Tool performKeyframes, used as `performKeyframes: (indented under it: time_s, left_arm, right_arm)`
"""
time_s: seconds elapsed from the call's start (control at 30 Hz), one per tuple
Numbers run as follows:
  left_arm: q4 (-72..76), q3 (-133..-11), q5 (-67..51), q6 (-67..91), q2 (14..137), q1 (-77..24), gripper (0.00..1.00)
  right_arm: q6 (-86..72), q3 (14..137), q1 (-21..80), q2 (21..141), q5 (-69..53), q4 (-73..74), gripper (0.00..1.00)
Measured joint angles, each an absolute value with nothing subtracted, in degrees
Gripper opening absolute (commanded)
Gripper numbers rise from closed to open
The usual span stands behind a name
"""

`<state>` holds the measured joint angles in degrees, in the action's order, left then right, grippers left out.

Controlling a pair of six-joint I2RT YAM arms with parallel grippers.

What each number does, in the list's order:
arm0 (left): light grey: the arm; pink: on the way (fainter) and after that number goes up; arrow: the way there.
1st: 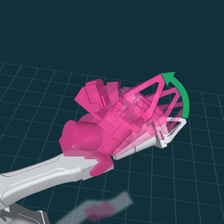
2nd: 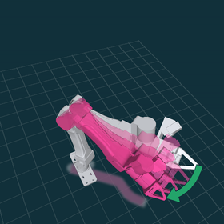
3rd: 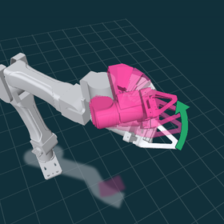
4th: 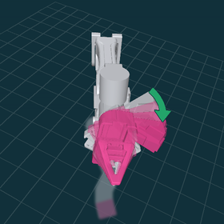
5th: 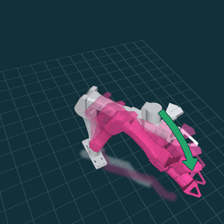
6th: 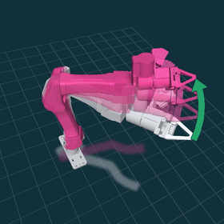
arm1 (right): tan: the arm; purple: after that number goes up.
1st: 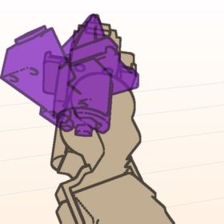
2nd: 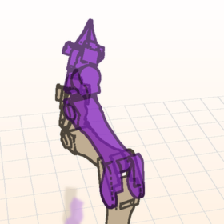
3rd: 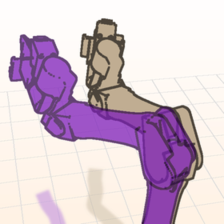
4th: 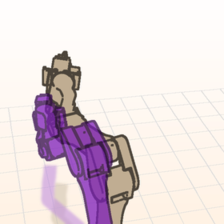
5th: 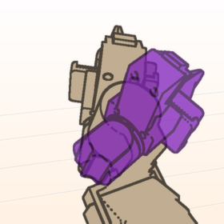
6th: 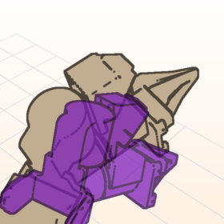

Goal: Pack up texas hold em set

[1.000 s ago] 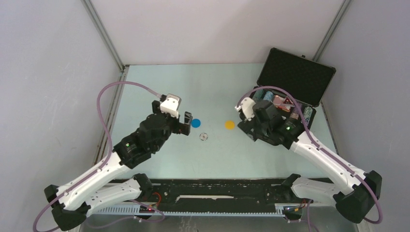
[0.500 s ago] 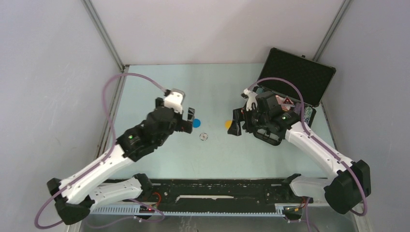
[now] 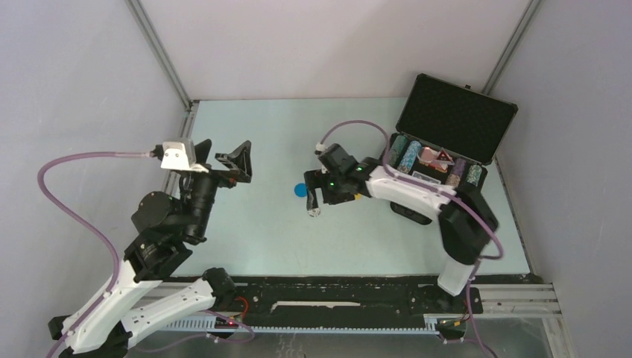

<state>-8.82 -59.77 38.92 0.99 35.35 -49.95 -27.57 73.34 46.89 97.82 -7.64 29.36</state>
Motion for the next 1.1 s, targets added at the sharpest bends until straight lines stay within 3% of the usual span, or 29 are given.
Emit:
performKeyframes:
  time_s: [0.3,0.6,0.83,1.0,1.1]
  left_arm:
    - [-7.11,-55.02,37.91,0.58,34.87,-49.95,0.98]
    - [-6.63,-55.02,37.80,0.60,33.69,-49.95,0.98]
    - [-6.57,-55.02,37.82,0.60,33.69,-49.89,0.97]
    - [-6.57,-55.02,37.82,0.58,33.69,-49.78,0.98]
    - [-6.57,-55.02,37.82,0.58,33.69,-49.78,0.98]
  right_arm:
    - [-29.61,97.06,50.89,120.31,6.33,43.38,0.89]
    - [-29.95,99.94,51.16,125.56,6.79,49.15,0.82]
    - [-29.76,103.02,51.77,128.09,7.01,50.94,0.82]
    - [-29.63,108.03,52.73,130.72,7.55,51.94,0.70]
    - [-29.56,108.84,53.04,131.85,7.64,52.05,0.70]
